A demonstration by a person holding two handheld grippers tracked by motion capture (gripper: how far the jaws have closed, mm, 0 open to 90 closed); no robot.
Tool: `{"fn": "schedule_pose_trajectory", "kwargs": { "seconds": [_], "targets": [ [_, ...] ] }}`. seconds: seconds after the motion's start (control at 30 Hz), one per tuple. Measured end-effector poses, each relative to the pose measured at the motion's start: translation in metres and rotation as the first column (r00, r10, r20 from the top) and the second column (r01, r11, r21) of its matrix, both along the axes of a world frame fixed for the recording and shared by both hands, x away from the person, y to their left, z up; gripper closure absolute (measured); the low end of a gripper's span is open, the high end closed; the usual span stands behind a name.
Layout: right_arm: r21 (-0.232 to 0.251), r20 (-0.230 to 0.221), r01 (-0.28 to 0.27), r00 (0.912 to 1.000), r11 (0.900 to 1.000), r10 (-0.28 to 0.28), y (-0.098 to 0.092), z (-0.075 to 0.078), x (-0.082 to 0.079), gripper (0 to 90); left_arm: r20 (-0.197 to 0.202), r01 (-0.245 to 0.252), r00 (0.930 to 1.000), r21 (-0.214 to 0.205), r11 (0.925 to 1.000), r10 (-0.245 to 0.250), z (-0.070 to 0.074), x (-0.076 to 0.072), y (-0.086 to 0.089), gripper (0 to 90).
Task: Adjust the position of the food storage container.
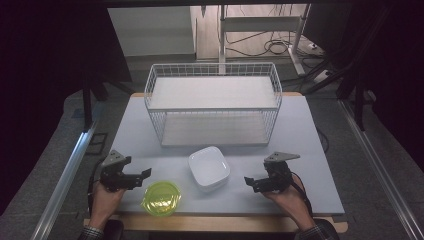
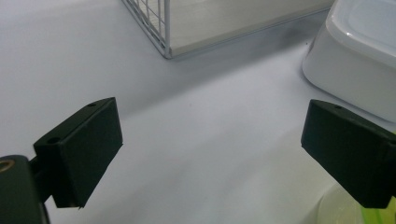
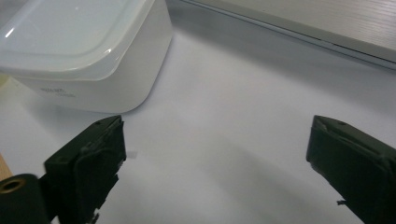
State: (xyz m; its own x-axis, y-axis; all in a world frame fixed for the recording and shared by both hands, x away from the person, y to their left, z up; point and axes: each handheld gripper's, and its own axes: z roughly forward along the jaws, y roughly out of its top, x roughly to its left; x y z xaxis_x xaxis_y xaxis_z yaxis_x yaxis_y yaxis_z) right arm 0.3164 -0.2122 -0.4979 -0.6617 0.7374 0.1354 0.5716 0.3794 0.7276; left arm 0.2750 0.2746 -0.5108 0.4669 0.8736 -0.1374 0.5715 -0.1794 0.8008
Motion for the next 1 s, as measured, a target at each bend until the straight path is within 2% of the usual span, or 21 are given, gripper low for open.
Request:
{"fn": "schedule_pose_trajectory", "kwargs": {
  "seconds": [0.13,0.3,0.4,0.43,0.47,0.5,0.53,0.57,0.6,0.63,0.67,0.73,0.77,0.8,0.83,0.87,0.9,0.93,0.97,1.0],
  "targets": [
    [0.006,-0.005,0.004,1.0000,1.0000,-0.004,0.000,-0.001,0.001,9.3,-0.001,0.016,0.9999,0.004,0.9999,-0.016,0.001,0.000,-0.001,4.5],
    [-0.002,-0.014,-0.010,0.9999,0.9999,0.010,0.002,-0.004,0.001,10.8,0.007,0.027,0.9996,-0.014,0.9995,-0.027,0.004,-0.002,-0.002,7.1],
    [-0.013,-0.010,-0.019,0.9998,0.9997,0.019,0.004,-0.005,0.000,11.3,0.016,0.053,0.9985,-0.027,0.9982,-0.053,0.009,-0.005,-0.003,16.8],
    [-0.016,-0.009,-0.023,0.9997,0.9996,0.022,0.004,-0.005,0.000,11.5,0.020,0.071,0.9973,-0.033,0.9969,-0.070,0.011,-0.007,-0.004,16.8],
    [-0.019,-0.012,-0.022,0.9997,0.9996,0.022,0.005,-0.005,0.000,11.6,0.026,0.087,0.9960,-0.034,0.9957,-0.086,0.013,-0.008,-0.005,20.9],
    [-0.021,-0.010,-0.023,0.9997,0.9995,0.023,0.005,-0.005,-0.001,12.0,0.031,0.102,0.9944,-0.036,0.9941,-0.101,0.016,-0.010,-0.006,30.5],
    [-0.031,-0.006,-0.016,0.9999,0.9994,0.016,0.005,-0.005,-0.001,13.0,0.044,0.140,0.9894,-0.049,0.9889,-0.138,0.021,-0.015,-0.010,35.6],
    [-0.031,-0.006,-0.016,0.9999,0.9994,0.016,0.005,-0.005,-0.001,13.0,0.044,0.140,0.9894,-0.049,0.9889,-0.138,0.021,-0.015,-0.010,39.6],
    [-0.035,-0.002,-0.011,0.9999,0.9993,0.011,0.004,-0.005,-0.001,13.4,0.051,0.168,0.9850,-0.055,0.9843,-0.165,0.026,-0.021,-0.016,43.9],
    [-0.034,-0.001,-0.009,1.0000,0.9994,0.009,0.004,-0.004,-0.001,13.5,0.051,0.168,0.9850,-0.055,0.9843,-0.165,0.026,-0.021,-0.016,48.5],
    [-0.034,-0.001,-0.009,1.0000,0.9994,0.009,0.004,-0.004,-0.001,13.5,0.055,0.187,0.9813,-0.050,0.9811,-0.184,0.028,-0.024,-0.020,48.5],
    [-0.035,0.003,-0.004,1.0000,0.9994,0.004,0.004,-0.004,-0.001,13.9,0.061,0.224,0.9733,-0.036,0.9740,-0.221,0.035,-0.035,-0.031,59.9],
    [-0.035,0.002,-0.003,1.0000,0.9994,0.003,0.004,-0.004,-0.001,14.1,0.061,0.224,0.9733,-0.036,0.9740,-0.221,0.035,-0.035,-0.031,63.4],
    [-0.037,0.001,-0.003,1.0000,0.9993,0.003,0.004,-0.004,-0.001,14.2,0.074,0.250,0.9663,-0.036,0.9677,-0.246,0.039,-0.043,-0.038,66.8],
    [-0.037,0.001,-0.003,1.0000,0.9993,0.003,0.004,-0.004,-0.001,14.2,0.074,0.250,0.9663,-0.036,0.9677,-0.246,0.039,-0.043,-0.038,70.7],
    [-0.040,0.000,-0.001,1.0000,0.9992,0.001,0.004,-0.004,-0.001,14.4,0.085,0.287,0.9552,-0.034,0.9573,-0.283,0.043,-0.051,-0.045,75.0],
    [-0.040,0.000,-0.001,1.0000,0.9992,0.001,0.004,-0.004,-0.001,14.4,0.085,0.287,0.9552,-0.034,0.9573,-0.283,0.043,-0.051,-0.045,79.6],
    [-0.047,0.000,-0.001,1.0000,0.9989,0.001,0.004,-0.004,-0.001,14.6,0.086,0.317,0.9455,-0.019,0.9482,-0.314,0.045,-0.059,-0.052,84.4],
    [-0.047,0.000,-0.001,1.0000,0.9989,0.001,0.004,-0.004,-0.001,14.6,0.086,0.317,0.9455,-0.019,0.9482,-0.314,0.045,-0.059,-0.052,87.8],
    [-0.051,0.001,-0.002,1.0000,0.9987,0.002,0.004,-0.005,-0.001,14.6,0.082,0.332,0.9407,-0.018,0.9433,-0.329,0.045,-0.063,-0.056,87.8]
  ]
}}
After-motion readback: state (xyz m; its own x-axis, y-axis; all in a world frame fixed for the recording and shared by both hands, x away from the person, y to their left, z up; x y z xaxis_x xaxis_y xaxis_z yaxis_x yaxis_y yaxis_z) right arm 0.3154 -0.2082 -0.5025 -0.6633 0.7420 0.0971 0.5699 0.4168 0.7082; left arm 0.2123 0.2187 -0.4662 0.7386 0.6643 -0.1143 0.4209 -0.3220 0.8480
